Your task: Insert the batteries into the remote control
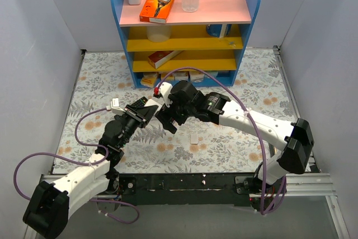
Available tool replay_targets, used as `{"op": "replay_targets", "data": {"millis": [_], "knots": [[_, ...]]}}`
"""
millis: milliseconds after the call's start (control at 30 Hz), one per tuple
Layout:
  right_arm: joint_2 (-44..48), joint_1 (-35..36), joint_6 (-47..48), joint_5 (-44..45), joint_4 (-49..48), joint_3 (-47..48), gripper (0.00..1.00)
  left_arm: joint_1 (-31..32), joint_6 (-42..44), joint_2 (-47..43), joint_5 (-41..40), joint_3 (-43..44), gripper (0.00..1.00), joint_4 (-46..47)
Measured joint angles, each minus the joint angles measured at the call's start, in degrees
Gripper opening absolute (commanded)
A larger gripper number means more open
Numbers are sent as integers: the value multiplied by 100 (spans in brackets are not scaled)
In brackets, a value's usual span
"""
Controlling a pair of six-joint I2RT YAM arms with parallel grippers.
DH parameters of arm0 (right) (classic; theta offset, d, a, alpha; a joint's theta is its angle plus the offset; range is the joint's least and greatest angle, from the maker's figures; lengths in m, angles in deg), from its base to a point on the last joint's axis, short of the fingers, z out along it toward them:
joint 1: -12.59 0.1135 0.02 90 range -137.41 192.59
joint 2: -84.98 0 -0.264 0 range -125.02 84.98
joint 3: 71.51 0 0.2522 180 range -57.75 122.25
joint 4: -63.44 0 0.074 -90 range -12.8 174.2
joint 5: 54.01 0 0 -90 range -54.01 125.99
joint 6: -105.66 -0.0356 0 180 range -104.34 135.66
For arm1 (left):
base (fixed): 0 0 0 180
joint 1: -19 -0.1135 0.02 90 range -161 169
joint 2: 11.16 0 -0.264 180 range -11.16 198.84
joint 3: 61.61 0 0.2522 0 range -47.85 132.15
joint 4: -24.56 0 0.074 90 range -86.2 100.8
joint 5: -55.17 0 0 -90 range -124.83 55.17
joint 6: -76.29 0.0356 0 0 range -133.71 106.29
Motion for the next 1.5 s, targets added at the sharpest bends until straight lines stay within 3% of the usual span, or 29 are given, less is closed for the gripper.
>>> {"op": "replay_targets", "data": {"millis": [133, 333, 433, 467, 533, 567, 633, 667, 800, 933, 1200, 1500], "knots": [[-166, 0, 66, 155, -33, -48, 92, 0, -44, -15, 4, 0, 0, -2], [-240, 0, 170, 343, -46, -83, 74, 0, -70, -85, 9, 0, 0, -39], [-262, 2, 214, 273, -87, -83, 52, 0, -85, -90, 9, 0, 0, -44], [-271, 15, 223, 243, -94, -83, 40, 0, -83, -85, 20, 0, 4, -39], [-289, 20, 240, 225, -85, -83, 29, 0, -83, -74, 31, 0, 12, -52], [-302, 20, 247, 203, -90, -83, 23, -2, -83, -66, 33, 0, 23, -57], [-315, 13, 269, 179, -90, -96, 22, -2, -55, -57, 35, 0, 36, -94], [-319, 13, 302, 179, -92, -116, 22, -2, -15, -59, 59, 0, 53, -125], [-323, 11, 439, 192, -109, -334, 21, 0, 376, -140, 160, 151, 83, -579], [-326, 4, 621, 212, -131, -638, 20, 7, 1191, -481, -55, 645, 95, -1718], [-697, -4, 920, 63, -127, -984, 21, -2, 2942, -1342, -1537, 1731, 98, -3840], [-1493, -4, 1266, -234, -190, -994, 25, -2, 4277, -2190, -2935, 1971, 98, -5040]]}}
